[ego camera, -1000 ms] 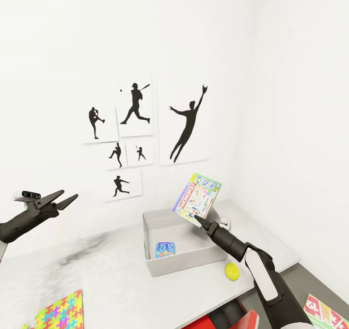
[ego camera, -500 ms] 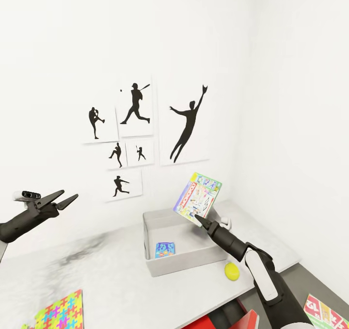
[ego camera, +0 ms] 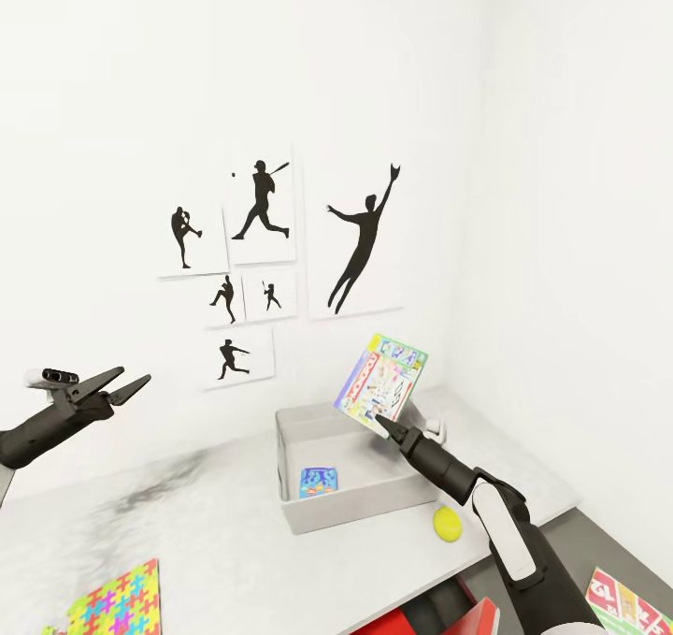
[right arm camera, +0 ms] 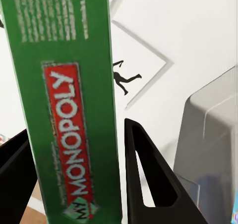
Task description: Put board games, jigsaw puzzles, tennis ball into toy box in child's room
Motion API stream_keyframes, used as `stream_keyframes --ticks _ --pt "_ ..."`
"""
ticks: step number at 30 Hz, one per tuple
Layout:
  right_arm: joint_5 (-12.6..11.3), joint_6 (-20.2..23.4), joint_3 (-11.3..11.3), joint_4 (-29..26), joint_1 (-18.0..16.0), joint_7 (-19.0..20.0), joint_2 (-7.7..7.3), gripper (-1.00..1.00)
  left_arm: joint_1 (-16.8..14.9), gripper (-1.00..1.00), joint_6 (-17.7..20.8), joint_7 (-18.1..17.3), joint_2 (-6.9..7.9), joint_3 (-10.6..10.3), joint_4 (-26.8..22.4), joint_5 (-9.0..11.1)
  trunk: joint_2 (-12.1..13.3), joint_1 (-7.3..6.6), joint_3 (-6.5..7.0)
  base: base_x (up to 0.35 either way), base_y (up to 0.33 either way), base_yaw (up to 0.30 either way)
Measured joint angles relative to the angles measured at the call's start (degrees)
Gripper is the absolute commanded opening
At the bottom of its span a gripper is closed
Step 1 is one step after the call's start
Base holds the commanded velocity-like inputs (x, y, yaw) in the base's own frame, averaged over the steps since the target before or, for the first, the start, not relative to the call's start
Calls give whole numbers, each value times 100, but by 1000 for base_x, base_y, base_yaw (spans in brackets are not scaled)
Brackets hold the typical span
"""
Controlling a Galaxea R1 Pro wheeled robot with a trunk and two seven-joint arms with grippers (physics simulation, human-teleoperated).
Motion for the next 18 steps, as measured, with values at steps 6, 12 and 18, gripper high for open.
stream_keyframes --ticks 6,12,18 --pt "-3 48 -7 5 -12 -305 0 -100 0 100 7 0 0 0 1 0 0 0 0 0 0 0" --pt "-53 593 -66 35 -351 -1176 -37 -100 0 100 15 0 0 -5 1 -1 0 0 1 0 0 0" --pt "-70 1309 -359 471 -1291 -2126 -10 -100 0 100 27 0 0 -1 1 -1 1 0 1 0 0 0"
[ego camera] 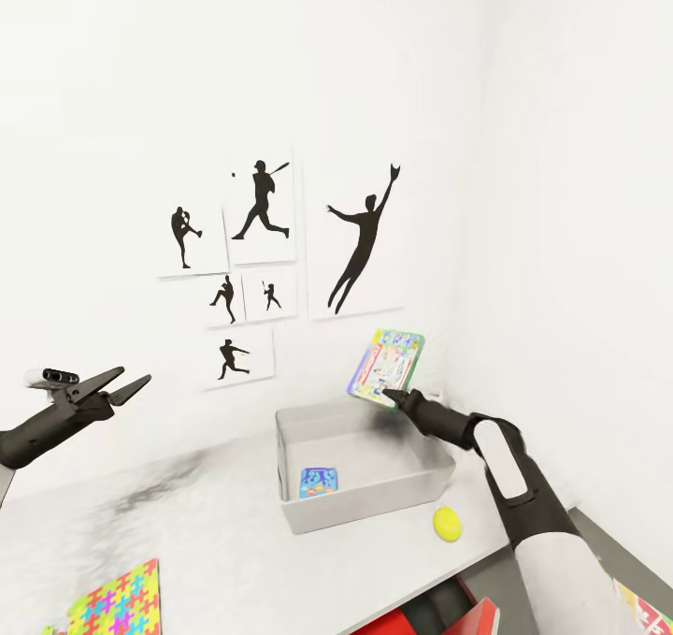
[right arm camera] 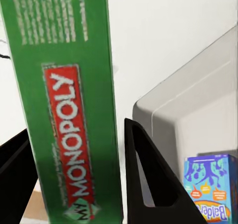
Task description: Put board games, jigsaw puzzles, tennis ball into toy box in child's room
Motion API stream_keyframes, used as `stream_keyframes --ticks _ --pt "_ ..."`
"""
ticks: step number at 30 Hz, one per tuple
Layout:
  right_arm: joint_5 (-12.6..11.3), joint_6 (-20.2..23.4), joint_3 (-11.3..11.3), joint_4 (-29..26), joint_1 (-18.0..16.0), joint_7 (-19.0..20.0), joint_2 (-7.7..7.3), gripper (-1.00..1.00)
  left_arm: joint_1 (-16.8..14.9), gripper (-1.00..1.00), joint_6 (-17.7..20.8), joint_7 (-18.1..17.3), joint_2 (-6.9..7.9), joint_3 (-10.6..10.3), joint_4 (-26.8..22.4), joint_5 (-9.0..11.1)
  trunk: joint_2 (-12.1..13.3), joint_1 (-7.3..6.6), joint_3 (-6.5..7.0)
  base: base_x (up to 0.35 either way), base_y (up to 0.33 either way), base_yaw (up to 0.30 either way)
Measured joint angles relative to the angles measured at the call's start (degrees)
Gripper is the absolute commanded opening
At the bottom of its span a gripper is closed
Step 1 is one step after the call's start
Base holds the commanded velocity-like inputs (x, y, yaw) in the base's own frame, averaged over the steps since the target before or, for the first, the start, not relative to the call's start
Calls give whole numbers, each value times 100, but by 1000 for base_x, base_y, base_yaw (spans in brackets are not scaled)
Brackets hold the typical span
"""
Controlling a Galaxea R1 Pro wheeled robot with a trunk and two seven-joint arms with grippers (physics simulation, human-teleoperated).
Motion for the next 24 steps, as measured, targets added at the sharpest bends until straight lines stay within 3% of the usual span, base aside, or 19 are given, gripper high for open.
stream_keyframes --ticks 2,7,11,15,18,24 --pt "-11 302 -21 389 -415 -247 5 -100 0 100 1 0 0 -2 0 0 0 0 0 0 0 0" --pt "-25 673 -25 1122 -1076 -506 -26 -100 0 100 1 0 0 -2 0 -6 -1 0 -1 0 0 0" --pt "46 942 -25 1499 -1315 -806 -62 -100 0 100 2 0 0 0 0 -8 -1 0 -1 0 0 0" --pt "161 1282 -31 2217 -1619 -1576 -12 -100 -1 100 1 0 0 -3 0 -1 0 0 -1 0 0 0" --pt "150 1358 -33 2498 -1700 -1884 -17 -100 0 100 2 0 0 -4 0 -6 0 0 -1 0 0 0" --pt "105 1418 13 2642 -1731 -2036 -53 -100 0 100 2 0 0 -7 0 -1 -1 0 -1 0 0 0"
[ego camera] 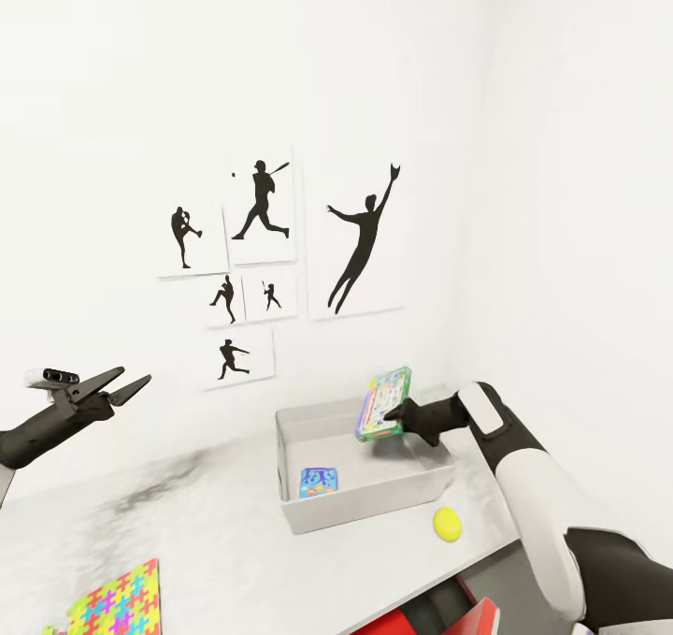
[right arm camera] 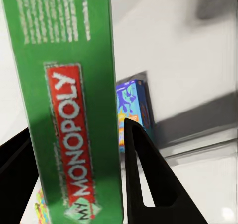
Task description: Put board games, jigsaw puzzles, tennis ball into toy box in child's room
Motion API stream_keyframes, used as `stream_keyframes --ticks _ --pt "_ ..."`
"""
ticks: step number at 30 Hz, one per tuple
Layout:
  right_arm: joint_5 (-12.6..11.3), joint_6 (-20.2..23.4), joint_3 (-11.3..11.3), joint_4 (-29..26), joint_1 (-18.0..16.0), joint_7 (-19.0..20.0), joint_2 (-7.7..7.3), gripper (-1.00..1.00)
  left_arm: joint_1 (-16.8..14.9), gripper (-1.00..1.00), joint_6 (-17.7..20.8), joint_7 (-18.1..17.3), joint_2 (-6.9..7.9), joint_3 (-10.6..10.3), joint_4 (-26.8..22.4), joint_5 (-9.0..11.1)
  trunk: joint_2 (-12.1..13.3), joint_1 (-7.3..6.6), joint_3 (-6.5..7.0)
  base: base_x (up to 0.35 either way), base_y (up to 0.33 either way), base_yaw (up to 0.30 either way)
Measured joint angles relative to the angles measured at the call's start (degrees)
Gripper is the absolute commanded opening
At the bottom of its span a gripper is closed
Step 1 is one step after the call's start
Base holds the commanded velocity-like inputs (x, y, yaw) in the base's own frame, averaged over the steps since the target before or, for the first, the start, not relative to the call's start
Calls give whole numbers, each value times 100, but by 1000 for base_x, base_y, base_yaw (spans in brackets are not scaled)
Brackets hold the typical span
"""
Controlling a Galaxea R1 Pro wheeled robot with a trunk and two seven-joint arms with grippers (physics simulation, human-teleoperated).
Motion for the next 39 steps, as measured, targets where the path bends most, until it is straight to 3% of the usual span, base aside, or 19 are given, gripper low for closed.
stream_keyframes --ticks 12,20,39 --pt "62 -36 207 -142 -164 -179 5 -100 0 100 44 0 45 13 -4 12 -1 0 0 0 0 0" --pt "-9 -262 -43 -403 -104 38 -36 -100 0 100 44 0 52 9 -3 5 0 0 0 0 0 0" --pt "45 -132 -39 -645 -131 1 -31 -100 0 100 44 0 53 8 -1 10 0 0 -69 0 0 6"
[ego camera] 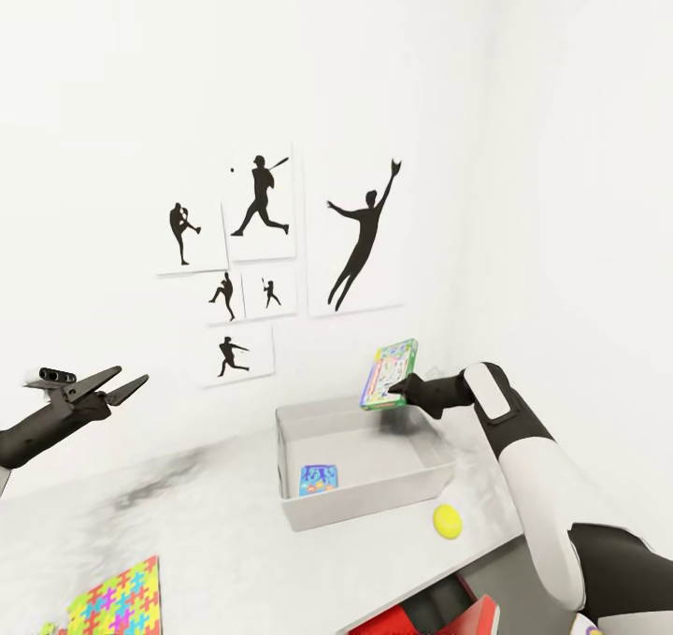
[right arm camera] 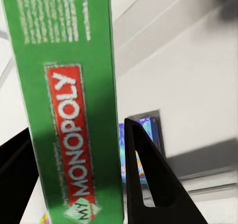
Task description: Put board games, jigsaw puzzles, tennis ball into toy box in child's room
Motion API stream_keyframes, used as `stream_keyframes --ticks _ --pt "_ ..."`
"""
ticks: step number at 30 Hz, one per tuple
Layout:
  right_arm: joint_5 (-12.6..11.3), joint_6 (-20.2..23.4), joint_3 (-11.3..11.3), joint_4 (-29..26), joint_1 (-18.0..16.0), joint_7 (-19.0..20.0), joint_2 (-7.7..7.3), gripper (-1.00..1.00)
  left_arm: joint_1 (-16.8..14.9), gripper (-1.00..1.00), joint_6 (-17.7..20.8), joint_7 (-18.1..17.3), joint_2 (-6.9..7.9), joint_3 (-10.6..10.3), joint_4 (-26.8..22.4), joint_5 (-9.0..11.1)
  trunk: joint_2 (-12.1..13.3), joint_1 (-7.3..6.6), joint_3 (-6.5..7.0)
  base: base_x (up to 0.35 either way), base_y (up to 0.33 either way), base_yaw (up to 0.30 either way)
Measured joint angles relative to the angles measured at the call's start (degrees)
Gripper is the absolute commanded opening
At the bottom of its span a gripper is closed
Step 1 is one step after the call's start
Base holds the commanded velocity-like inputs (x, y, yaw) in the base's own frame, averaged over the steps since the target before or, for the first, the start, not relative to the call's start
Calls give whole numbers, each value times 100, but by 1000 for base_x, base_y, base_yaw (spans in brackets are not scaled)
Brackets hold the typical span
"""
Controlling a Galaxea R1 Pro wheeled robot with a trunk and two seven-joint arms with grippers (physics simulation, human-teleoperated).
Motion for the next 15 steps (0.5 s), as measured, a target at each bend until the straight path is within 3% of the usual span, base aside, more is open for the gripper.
stream_keyframes --ticks 15 --pt "-19 132 77 23 -2 -7 -11 -100 0 100 0 0 0 0 1 0 0 0 -141 0 0 63"
